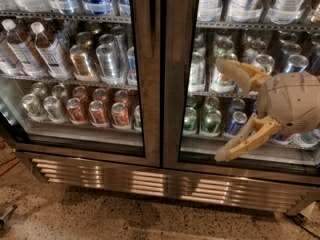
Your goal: Open right fridge door
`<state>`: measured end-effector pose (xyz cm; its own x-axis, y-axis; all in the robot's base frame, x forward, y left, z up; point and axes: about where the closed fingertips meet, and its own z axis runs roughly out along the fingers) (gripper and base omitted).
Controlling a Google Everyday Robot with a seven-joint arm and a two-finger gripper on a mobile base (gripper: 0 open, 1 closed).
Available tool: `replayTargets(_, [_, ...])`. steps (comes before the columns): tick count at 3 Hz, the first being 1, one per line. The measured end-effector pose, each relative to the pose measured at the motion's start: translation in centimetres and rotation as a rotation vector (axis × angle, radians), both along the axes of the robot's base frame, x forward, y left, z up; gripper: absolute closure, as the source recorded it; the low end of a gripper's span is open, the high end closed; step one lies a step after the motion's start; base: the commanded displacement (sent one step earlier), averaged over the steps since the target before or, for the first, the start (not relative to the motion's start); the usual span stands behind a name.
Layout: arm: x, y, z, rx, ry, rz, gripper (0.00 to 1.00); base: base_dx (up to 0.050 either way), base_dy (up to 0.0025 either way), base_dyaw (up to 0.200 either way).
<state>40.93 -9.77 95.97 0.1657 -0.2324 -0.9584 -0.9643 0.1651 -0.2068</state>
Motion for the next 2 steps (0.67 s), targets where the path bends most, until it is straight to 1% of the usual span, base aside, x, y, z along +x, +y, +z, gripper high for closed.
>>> replayTargets(1, [0.02,0.3,0.23,0.008,0.026,0.01,0.0,0.0,0.0,0.0])
replayTargets(2, [0.12,0.46,-0.04,0.05,0.119,0.026,0.0,0.0,0.0,0.0])
